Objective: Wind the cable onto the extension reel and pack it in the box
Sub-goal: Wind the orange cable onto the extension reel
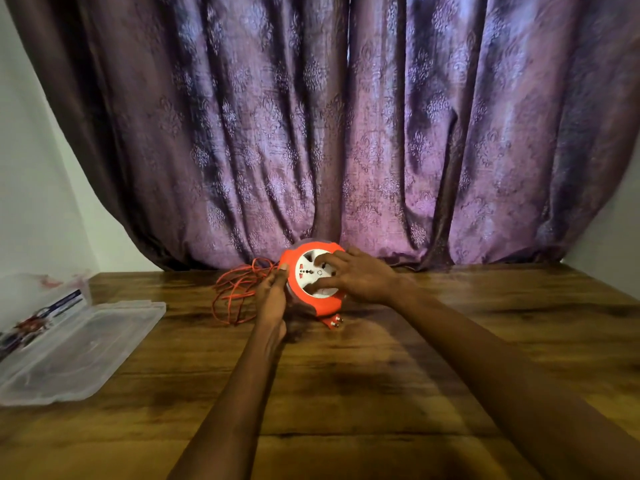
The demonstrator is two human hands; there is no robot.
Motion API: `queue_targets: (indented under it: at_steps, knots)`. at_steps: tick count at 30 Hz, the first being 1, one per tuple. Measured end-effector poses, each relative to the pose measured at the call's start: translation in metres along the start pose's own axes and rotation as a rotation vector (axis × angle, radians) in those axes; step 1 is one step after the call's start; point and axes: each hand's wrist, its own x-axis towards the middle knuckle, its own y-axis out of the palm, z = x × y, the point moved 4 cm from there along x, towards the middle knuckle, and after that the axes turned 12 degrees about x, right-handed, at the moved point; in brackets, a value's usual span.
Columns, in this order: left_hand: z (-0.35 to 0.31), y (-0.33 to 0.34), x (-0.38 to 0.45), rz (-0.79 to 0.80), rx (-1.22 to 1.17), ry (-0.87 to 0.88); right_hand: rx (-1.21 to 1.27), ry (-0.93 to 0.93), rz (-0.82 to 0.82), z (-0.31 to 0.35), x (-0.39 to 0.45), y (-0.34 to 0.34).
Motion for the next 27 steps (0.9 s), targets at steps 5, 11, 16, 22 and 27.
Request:
queue_targets:
  at_steps: [5,11,16,22,27]
  knots:
    - [-0.002,0.002,-0.003,0.047,0.049,-0.012,-0.127,-0.124,0.017,-0.002,-0.005,-0.008]
    - [0.002,0.01,-0.009,0.099,0.099,0.02,-0.24,0.042,0.018,-0.009,-0.001,-0.004]
    - [0.012,0.026,-0.019,0.068,0.038,0.06,0.401,0.864,-0.271,-0.019,-0.005,0.009]
    - [0.012,0.031,-0.022,0.055,0.004,0.171,1.717,1.355,-0.72,-0.004,-0.007,0.044]
    - [0.012,0.014,-0.007,-0.069,-0.014,0.092,1.071,1.138,-0.445,-0.02,-0.014,0.038]
